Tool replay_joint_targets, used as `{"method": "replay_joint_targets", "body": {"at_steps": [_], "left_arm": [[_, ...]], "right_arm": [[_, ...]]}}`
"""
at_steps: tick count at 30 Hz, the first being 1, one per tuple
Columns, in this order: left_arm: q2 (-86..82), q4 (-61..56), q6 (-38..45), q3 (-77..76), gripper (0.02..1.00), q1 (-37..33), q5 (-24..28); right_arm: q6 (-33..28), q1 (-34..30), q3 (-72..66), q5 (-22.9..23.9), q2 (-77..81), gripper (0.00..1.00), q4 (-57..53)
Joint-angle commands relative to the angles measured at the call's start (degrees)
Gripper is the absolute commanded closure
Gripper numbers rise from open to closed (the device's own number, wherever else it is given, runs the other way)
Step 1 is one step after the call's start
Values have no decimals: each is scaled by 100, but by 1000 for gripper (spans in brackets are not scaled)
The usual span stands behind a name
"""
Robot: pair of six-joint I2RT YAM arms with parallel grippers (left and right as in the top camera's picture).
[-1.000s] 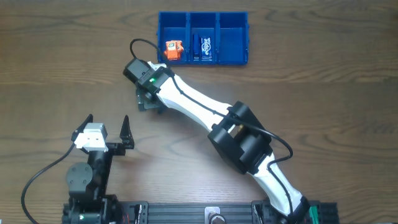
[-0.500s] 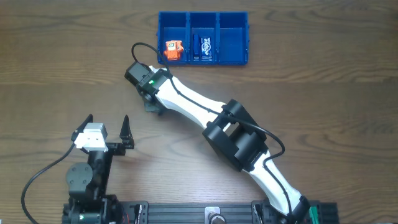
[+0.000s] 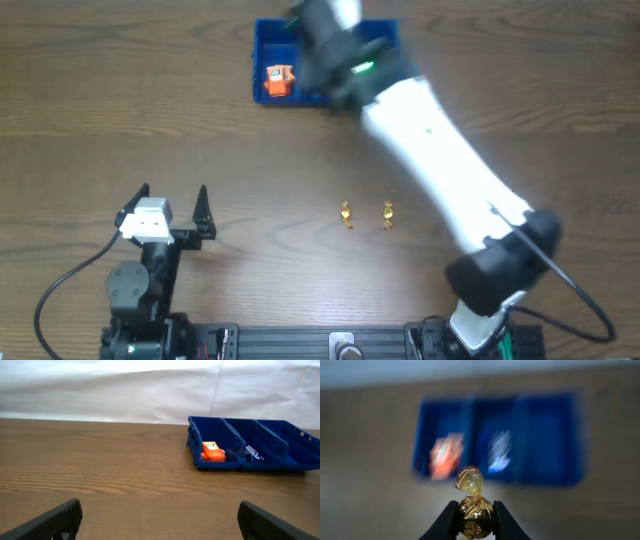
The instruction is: Sort Candies Into Trays
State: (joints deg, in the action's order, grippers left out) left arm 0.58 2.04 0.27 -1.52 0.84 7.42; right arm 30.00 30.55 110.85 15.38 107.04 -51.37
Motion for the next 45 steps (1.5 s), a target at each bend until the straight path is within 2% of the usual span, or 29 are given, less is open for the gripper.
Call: {"method": "replay_joint_targets", "body": {"at_steps": [1,6,10,11,12,13,17,20,22,23,25,26,27,30,35,45], "left_arm": [[-31,160,61,125,20,-26,118],[-31,160,61,125,20,-26,118],[-31,160,61,125,20,-26,118],[-31,160,61,125,20,-26,118],[-31,160,61,125,20,-26,118],[-31,160,61,125,23,-26,118],[-31,160,61,125,20,-26,118],[-31,160,61,125,20,-26,118],[-31,160,61,125,20,-26,118],[-31,160,61,125,20,-26,118],[-31,160,61,125,20,-26,116],[-31,160,61,125,20,-26,118],[-31,160,61,125,20,-26,118],[-31,160,61,125,20,-26,118],[-31,160,61,125,20,-26,118],[-31,160,61,125,23,-26,118]], "right_arm": [[-651,-791,-140,188,868,851,348],[-625,-1016,-140,-66,1655,851,597],[-612,-1115,-140,-63,1722,842,636],[-614,-1134,-142,-66,1731,818,654],[-632,-1145,-168,-68,1751,709,730],[-638,-1152,-190,-68,1751,647,796],[-800,-1156,-297,-212,1749,483,1115],[-800,-990,-697,-195,1379,411,1303],[-750,-809,-1663,-258,623,373,1694],[-734,-721,-2151,-402,236,369,1823],[-273,-313,-3620,-730,-1040,362,1779],[-179,-212,-3858,-758,-1220,362,1735],[160,76,-4358,-837,-1554,364,1611],[772,758,-5209,-1279,-1696,367,1484],[1307,1075,-5958,-1272,-1637,375,1464],[1545,1102,-6052,-1141,-874,391,1987]]}}
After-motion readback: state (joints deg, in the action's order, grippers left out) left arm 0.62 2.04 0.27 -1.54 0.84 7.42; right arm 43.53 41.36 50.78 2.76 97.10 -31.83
